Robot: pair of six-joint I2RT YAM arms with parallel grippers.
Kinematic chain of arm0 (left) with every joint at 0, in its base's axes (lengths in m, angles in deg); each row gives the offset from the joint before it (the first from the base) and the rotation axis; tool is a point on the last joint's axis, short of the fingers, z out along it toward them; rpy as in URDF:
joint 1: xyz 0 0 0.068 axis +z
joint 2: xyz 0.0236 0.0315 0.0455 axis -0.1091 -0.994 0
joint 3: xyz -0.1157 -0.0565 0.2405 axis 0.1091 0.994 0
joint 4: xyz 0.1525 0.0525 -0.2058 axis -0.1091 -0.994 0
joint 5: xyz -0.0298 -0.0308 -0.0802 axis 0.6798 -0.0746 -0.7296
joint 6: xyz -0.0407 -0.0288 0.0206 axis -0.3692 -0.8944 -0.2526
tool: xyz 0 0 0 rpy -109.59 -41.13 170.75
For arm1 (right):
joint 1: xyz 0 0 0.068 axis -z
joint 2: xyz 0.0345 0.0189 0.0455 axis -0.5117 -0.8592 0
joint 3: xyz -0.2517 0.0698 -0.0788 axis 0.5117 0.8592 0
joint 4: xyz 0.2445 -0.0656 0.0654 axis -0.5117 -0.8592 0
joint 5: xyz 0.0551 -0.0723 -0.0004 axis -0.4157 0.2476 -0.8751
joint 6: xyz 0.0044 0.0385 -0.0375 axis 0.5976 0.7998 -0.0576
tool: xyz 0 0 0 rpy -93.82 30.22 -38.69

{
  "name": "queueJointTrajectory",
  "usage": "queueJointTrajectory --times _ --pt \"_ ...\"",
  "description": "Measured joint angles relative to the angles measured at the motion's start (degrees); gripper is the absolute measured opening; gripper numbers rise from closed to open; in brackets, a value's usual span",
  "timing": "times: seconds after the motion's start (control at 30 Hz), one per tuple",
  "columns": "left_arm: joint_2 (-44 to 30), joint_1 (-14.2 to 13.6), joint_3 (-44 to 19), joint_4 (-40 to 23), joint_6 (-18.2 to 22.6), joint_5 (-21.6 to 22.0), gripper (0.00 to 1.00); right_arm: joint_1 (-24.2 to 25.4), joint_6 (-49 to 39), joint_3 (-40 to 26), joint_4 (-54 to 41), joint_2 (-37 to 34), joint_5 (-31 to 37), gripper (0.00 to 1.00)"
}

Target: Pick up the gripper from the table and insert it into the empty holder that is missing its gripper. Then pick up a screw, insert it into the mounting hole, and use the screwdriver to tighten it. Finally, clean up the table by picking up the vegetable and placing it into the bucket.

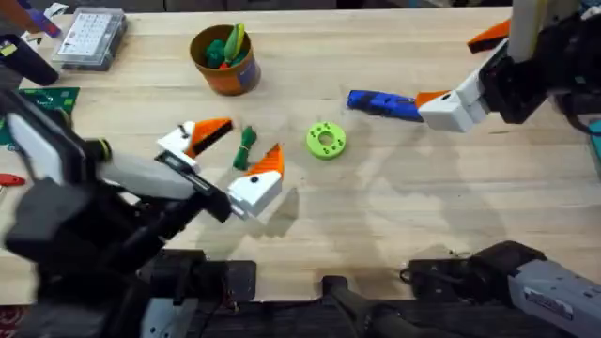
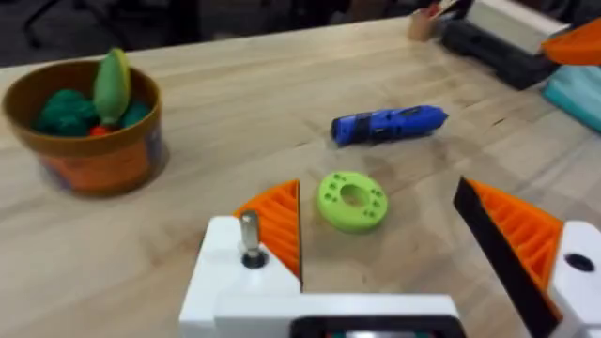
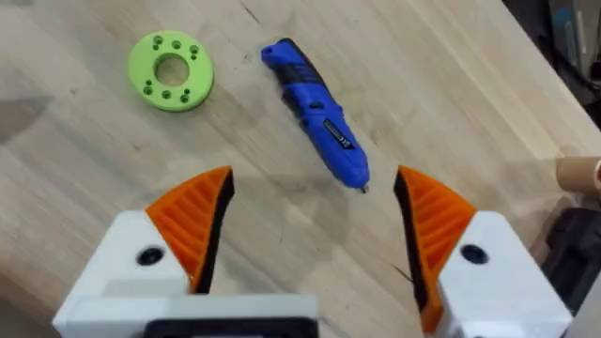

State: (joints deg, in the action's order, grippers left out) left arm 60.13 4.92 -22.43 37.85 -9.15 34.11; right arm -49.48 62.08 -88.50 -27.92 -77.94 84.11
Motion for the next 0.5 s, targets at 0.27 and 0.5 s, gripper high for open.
queueJointTrajectory --times 0.27,0.5 --pt "-16.6 0.0 -18.7 -19.1 2.9 8.9 0.986 1.9 0.9 0.0 -4.5 1.0 -2.3 0.997" --pt "-27.8 0.0 -29.7 -29.5 5.0 15.5 0.986 6.2 1.1 3.3 -4.4 4.6 -5.9 0.995"
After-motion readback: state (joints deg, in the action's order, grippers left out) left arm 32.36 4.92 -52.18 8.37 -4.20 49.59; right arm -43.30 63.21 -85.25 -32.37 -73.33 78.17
